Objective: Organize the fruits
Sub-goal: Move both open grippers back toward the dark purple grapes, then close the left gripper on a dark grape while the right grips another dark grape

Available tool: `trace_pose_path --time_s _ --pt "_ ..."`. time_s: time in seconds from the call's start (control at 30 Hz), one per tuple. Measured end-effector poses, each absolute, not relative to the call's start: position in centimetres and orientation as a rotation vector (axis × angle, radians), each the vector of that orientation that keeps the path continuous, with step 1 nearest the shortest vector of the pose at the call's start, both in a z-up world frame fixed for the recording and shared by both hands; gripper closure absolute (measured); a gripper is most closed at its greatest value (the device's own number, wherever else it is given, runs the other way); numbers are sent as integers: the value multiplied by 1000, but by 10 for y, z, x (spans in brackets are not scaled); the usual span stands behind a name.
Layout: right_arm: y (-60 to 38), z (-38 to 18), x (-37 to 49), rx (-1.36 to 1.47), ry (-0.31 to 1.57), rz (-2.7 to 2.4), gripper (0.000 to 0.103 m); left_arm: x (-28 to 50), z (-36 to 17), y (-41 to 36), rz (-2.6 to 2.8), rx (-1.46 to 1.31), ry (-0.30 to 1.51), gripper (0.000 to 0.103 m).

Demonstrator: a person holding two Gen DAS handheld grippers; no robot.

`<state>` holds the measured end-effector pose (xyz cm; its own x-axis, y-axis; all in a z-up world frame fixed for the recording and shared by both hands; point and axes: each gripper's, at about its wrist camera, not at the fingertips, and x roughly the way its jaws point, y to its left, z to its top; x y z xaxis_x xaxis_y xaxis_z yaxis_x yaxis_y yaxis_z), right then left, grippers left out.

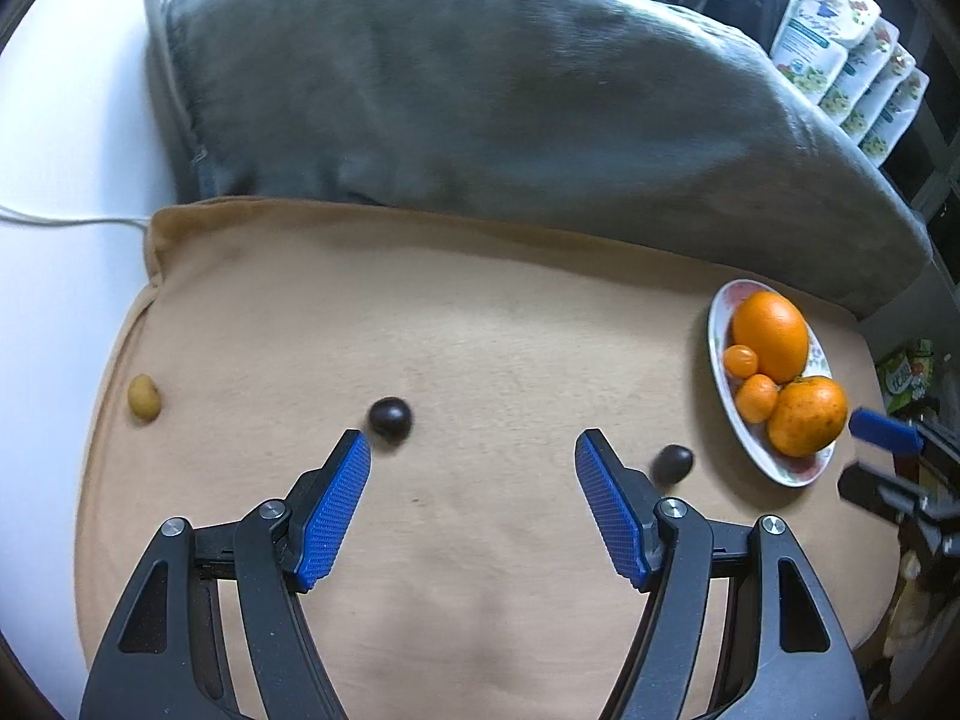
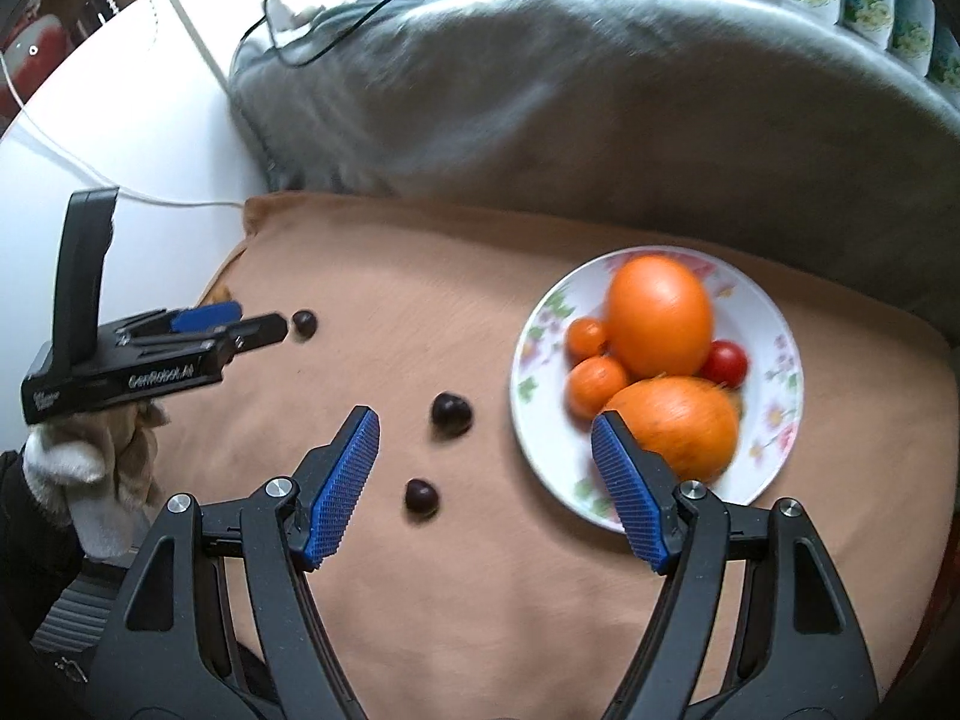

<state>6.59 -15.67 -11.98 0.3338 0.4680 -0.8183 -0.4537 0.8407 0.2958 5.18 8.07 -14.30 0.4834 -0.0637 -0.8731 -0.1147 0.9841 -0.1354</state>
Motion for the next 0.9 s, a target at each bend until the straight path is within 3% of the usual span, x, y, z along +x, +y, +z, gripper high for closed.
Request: trace_pose_path --time_s 0.23,0.33,0.67,0.73,0.9 --pt "-136 -136 53 12 1117 648 27 56 -162 111 45 -244 1083 33" --pt "-131 -143 50 5 1135 655 27 60 -170 120 50 -269 1092 40" --pt "-113 -169 48 -31 1203 671 42 69 -199 129 30 -270 1131 60" --pt "-110 -176 48 -39 1220 678 50 70 -202 130 28 -269 1133 62" --pt "-104 -187 50 -61 1243 668 55 71 -207 132 24 -269 1137 65"
